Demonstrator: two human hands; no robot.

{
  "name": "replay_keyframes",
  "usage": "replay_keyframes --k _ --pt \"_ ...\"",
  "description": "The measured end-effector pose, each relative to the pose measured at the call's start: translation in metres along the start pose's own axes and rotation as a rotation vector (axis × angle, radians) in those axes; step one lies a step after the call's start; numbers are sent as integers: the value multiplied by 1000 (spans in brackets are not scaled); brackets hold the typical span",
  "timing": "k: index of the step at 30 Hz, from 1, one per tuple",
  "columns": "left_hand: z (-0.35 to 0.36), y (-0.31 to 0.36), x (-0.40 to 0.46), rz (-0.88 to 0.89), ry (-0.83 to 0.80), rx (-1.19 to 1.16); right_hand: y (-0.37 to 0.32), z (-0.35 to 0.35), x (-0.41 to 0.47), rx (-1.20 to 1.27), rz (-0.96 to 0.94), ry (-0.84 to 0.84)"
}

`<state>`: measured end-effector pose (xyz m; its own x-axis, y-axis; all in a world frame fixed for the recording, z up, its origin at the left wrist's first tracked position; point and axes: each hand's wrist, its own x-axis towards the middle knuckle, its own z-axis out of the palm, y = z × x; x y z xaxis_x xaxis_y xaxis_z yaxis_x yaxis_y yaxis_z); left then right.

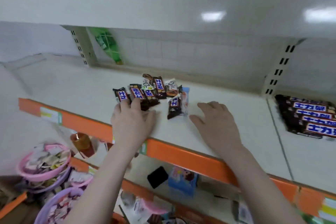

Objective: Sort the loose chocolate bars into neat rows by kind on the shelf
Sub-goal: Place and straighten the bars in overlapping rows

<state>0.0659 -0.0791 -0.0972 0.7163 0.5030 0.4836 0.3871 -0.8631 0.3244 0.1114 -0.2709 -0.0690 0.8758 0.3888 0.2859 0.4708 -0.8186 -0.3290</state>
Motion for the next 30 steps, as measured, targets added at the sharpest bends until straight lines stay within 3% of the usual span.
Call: replay_keyframes --k 3,9,17,21,30 --pt "-3 -32 24 -73 -53 8 -34 17 18 -1 54 -7" --pt "21 -46 65 -223 -354 24 -60 37 47 -48 198 -28" --pt "30 -28 98 -354 -362 -124 -62 55 62 -114 307 -70" --pt "28 -34 110 -449 -396 -406 -61 58 62 -34 338 -18" --pt "9 -59 113 -423 -581 -565 -59 54 55 90 370 80"
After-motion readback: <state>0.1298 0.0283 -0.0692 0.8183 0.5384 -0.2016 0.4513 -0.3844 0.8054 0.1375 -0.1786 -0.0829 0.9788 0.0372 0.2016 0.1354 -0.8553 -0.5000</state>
